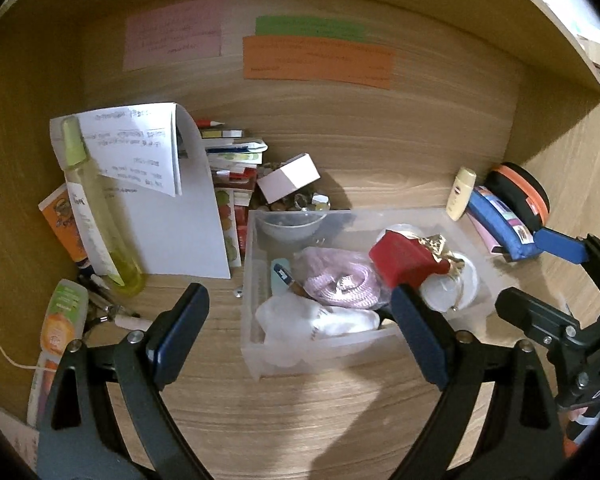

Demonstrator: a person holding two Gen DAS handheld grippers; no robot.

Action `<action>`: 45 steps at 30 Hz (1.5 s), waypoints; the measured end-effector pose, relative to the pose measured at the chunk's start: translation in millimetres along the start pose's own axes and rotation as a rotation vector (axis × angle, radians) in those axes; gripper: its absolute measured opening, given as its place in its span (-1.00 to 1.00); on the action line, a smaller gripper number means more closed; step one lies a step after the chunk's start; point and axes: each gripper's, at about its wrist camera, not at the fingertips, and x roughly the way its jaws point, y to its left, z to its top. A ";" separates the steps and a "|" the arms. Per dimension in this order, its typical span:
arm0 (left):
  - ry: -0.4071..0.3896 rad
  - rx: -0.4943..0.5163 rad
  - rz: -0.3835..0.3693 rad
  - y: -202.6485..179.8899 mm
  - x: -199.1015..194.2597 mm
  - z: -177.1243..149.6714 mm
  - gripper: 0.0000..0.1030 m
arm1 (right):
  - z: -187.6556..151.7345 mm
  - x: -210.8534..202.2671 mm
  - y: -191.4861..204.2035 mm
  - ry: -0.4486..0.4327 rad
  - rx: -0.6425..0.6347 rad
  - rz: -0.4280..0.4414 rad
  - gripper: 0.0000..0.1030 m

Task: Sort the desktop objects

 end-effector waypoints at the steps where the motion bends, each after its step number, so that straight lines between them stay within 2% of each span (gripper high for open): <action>1: -0.002 0.008 0.010 -2.2 -0.2 -0.8 0.81 | -0.6 0.5 -0.2 0.002 0.001 0.000 1.00; 18: 0.013 0.012 0.004 -7.5 4.1 -2.8 0.81 | -6.3 6.6 -8.3 0.037 0.027 0.015 1.00; 36: 0.026 0.009 -0.005 -5.4 5.9 -3.4 0.81 | -5.6 6.4 -12.7 0.033 0.036 0.014 1.00; 45: 0.039 0.041 0.001 -15.6 5.7 -6.4 0.81 | -5.7 5.2 -16.2 0.033 0.050 0.012 0.99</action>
